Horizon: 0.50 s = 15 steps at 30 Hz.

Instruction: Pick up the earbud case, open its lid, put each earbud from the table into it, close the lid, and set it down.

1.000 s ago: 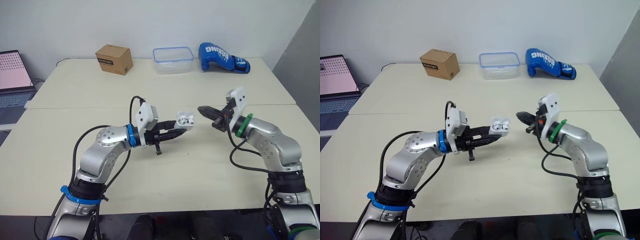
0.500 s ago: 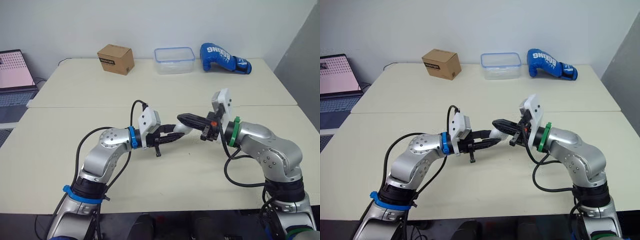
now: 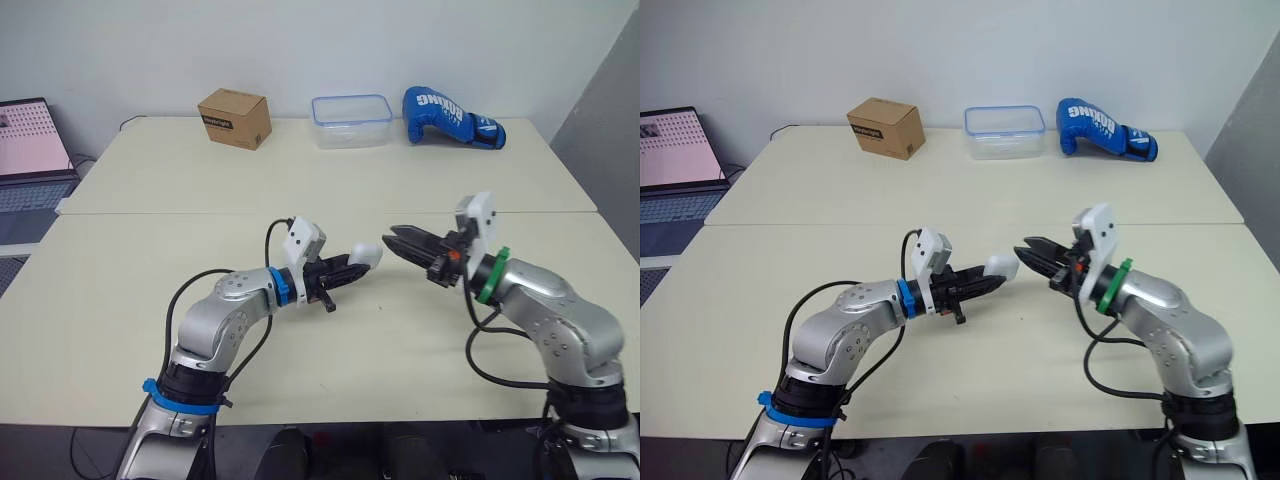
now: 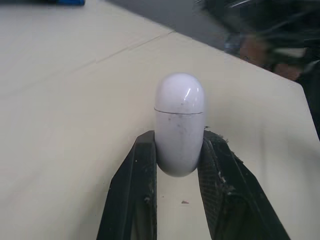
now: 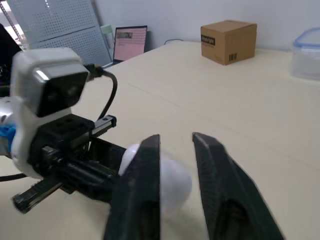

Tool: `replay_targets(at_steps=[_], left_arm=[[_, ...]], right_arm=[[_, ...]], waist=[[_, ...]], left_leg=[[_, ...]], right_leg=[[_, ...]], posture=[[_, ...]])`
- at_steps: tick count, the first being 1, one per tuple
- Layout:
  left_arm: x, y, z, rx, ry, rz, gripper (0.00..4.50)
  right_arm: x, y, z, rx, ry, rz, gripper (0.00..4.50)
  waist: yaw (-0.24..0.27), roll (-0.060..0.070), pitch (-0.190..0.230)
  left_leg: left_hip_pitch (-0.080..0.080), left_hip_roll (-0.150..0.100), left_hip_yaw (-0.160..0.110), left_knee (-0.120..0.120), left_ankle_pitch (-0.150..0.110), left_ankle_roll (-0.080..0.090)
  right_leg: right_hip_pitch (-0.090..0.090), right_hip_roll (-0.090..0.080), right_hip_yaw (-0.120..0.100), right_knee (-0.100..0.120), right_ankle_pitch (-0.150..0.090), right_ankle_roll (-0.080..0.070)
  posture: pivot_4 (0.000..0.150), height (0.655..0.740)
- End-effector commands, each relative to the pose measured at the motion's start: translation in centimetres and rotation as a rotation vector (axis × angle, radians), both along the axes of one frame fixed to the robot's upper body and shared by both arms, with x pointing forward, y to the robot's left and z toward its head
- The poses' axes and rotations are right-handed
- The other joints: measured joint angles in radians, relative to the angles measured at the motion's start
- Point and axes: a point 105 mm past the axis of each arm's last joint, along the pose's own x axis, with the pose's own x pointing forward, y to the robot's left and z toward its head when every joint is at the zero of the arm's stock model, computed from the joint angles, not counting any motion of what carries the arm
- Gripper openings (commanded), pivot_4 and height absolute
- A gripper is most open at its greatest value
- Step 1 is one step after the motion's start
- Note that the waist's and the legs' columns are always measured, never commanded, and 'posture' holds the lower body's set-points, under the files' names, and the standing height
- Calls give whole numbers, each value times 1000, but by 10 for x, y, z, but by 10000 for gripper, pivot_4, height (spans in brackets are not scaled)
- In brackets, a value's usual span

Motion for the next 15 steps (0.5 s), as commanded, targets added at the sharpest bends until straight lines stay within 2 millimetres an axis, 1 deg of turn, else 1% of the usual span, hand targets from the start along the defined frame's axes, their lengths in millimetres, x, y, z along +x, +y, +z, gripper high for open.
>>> replay_targets(at_steps=[1,3,6,7,10,11,12,14,15], left_arm=[[-6,-9,-4,-51,163,23,7391],[-4,-10,-14,-32,239,58,7391],[-2,-10,-29,-26,364,111,7391],[-1,-8,-32,-26,394,127,7391],[-3,0,-42,17,431,157,7391],[-4,3,-45,32,437,162,14708],[-5,6,-46,41,440,166,17156],[-7,15,-47,67,432,178,23842],[-8,21,-47,72,433,188,26451]], right_arm=[[-19,-3,-16,-178,-50,74,24320],[-22,-4,-33,-256,-58,84,31017],[-21,-4,-51,-286,-59,88,42818],[-21,-2,-55,-289,-59,91,44725],[-18,2,-56,-274,-74,87,44725],[-17,2,-56,-272,-80,84,45000],[-16,2,-57,-271,-83,83,45000],[-15,2,-58,-274,-85,89,45000],[-14,2,-58,-275,-87,91,45000]], waist=[[1,0,0],[0,0,0],[-6,0,0],[-6,0,0],[-6,0,0],[-5,0,0],[-4,0,0],[-3,0,0],[-4,0,0]], left_leg=[[0,0,0,0,0,0],[0,0,0,0,0,0],[2,1,2,0,0,0],[3,1,2,0,0,0],[4,2,2,0,0,0],[4,2,1,0,0,0],[4,3,1,-1,0,0],[4,2,1,-1,0,0],[4,2,1,-1,0,0]], right_leg=[[0,0,0,0,0,1],[0,0,-1,0,-2,3],[0,1,1,1,-2,4],[1,1,2,1,-2,4],[1,3,2,1,-2,4],[1,3,2,1,-2,4],[1,3,2,1,-2,3],[1,3,2,1,-2,3],[1,2,2,1,-2,3]], posture=[[1500,7400],[1500,7400],[1500,7400],[1500,7400],[1500,7400],[1500,7400],[1500,7400],[1500,7400],[1500,7400]])
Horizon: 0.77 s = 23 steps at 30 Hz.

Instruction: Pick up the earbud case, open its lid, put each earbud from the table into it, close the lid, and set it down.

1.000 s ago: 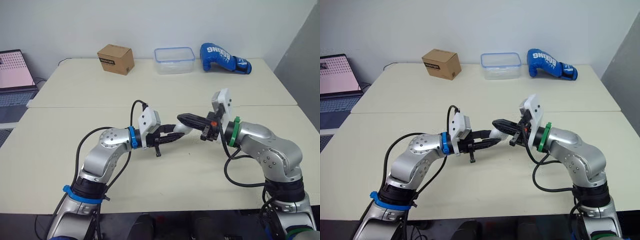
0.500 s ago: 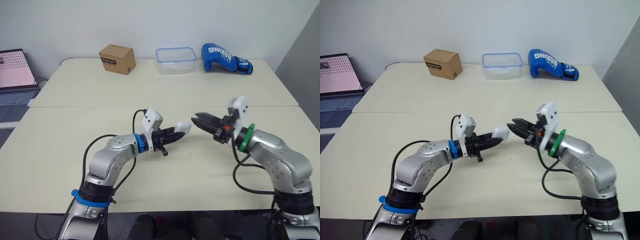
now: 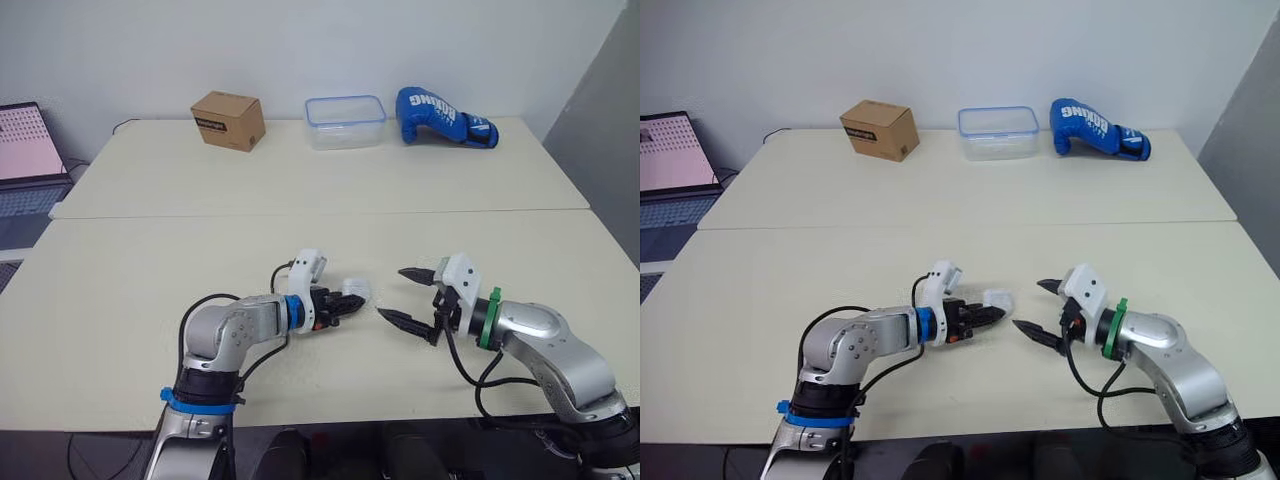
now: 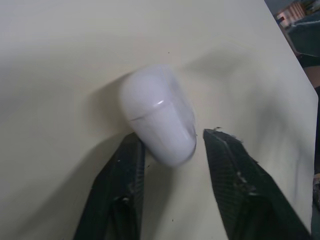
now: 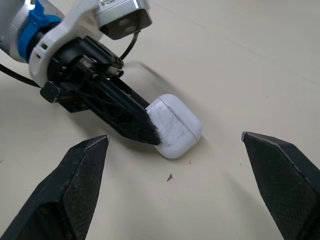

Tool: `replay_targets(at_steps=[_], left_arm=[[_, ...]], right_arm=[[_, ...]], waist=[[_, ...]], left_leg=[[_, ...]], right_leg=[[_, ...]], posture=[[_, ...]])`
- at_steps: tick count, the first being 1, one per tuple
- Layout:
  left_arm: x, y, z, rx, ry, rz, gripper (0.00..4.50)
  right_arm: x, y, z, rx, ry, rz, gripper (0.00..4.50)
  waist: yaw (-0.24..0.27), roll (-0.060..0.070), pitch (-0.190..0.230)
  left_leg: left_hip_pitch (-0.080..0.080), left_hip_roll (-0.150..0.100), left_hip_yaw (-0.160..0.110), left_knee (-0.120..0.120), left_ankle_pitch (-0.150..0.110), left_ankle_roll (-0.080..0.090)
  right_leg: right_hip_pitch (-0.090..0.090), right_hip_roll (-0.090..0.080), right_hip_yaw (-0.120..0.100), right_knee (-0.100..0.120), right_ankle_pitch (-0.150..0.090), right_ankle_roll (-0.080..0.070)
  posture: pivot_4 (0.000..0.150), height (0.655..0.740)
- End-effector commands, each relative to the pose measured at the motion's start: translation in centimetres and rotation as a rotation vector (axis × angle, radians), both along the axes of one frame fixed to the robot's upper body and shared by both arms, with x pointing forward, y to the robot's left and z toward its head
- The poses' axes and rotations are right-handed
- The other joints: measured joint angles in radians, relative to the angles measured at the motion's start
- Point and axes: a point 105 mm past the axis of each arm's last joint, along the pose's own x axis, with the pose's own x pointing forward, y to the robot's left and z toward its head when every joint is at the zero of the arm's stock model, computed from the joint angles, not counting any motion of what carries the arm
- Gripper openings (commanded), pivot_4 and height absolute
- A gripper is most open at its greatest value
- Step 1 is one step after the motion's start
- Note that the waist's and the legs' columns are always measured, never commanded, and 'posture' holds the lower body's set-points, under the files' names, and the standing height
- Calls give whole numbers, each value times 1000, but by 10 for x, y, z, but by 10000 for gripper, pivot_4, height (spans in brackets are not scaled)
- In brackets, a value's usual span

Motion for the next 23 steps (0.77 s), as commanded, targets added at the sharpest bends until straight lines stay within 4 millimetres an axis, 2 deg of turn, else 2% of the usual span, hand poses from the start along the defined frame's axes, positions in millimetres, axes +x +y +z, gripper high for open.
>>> replay_targets(at_steps=[1,3,6,7,9,11,14,16,18,23], left_arm=[[-4,22,3,47,-19,34,29943],[-8,42,4,91,-29,53,36004],[-18,94,7,254,-95,83,44756],[-20,104,7,284,-105,88,44756],[-15,130,28,416,-378,59,44756],[-16,146,43,500,-555,10,44756],[-3,179,65,551,-692,126,44756],[3,188,76,537,-758,202,44756],[9,188,81,519,-792,252,44756],[17,170,77,428,-780,259,44756]], right_arm=[[2,2,10,9,-56,28,45000],[4,3,10,10,-64,31,45000],[7,-1,12,10,-76,28,45000],[7,0,12,11,-78,28,45000],[11,-7,11,-4,-83,-7,45000],[17,-14,9,-29,-86,-58,45000],[33,-34,8,-64,-122,-215,45000],[35,-39,7,-56,-119,-254,45000],[36,-44,7,-57,-119,-274,45000],[42,-53,11,-58,-127,-292,45000]], waist=[[-1,0,0],[-3,0,0],[-16,0,0],[-19,0,0],[-21,0,-1],[-14,0,0],[10,-1,-1],[14,0,-1],[16,-1,-1],[15,-1,-1]], left_leg=[[0,0,0,0,0,0],[1,0,0,0,0,0],[5,3,1,-2,0,0],[6,5,2,-3,0,0],[8,8,2,-4,0,0],[8,10,3,-5,0,0],[6,11,3,-4,0,0],[5,10,3,-4,0,0],[4,10,3,-4,-1,-1],[4,10,3,-3,-1,-1]], right_leg=[[0,0,0,0,0,0],[0,0,0,1,0,0],[1,3,1,1,-1,-2],[1,4,1,2,-1,-4],[2,6,1,3,-2,-8],[1,8,-1,2,-4,-15],[1,7,-1,1,-5,-18],[1,7,-1,0,-5,-18],[1,6,-1,-1,-4,-15],[1,6,-1,-1,-1,-10]], posture=[[1500,7400],[1500,7400],[1500,7400],[1500,7400],[1500,7400],[1500,7400],[1500,7400],[1500,7400],[1500,7400],[1500,7400]])
